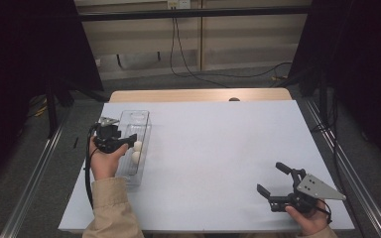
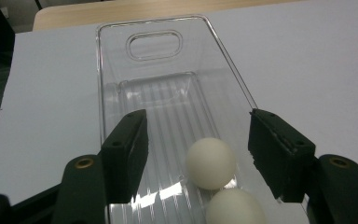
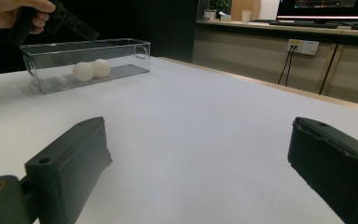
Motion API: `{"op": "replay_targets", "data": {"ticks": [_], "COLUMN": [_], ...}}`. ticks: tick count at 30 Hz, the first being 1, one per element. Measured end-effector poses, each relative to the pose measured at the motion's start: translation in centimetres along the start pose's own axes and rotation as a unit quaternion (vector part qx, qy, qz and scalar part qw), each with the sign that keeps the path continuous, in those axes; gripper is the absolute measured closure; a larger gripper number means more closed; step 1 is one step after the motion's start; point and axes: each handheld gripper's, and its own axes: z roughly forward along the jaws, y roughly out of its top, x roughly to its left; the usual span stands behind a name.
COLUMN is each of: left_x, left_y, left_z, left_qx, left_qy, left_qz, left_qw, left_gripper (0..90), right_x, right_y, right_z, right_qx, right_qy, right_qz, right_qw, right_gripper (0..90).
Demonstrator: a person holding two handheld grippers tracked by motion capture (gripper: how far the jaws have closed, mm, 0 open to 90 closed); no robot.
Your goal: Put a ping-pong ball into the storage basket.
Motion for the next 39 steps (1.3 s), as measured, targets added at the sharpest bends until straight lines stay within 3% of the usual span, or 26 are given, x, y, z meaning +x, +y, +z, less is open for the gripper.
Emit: {"op": "replay_targets", "data": {"ticks": [16,39], "left_x": [-0.4,-1.4], "left_y": [-0.2,-1.8], "left_z": [-0.6,-2.6], "left_qx": [-0.022,-0.065], "left_qy": [-0.018,-0.046], "left_qz": [-0.022,-0.014], "left_qw": [0.9993,0.9967], "left_gripper": [23.2,12.9], "right_x": [0.0,0.0], "right_y": [0.0,0.2], "right_z": [0.0,0.0], "right_qx": [-0.001,-0.002], "right_qy": [-0.001,-0.002], "right_qz": [0.001,0.000], "right_qw": [1.0000,1.0000], "right_gripper": [4.4,4.4]}}
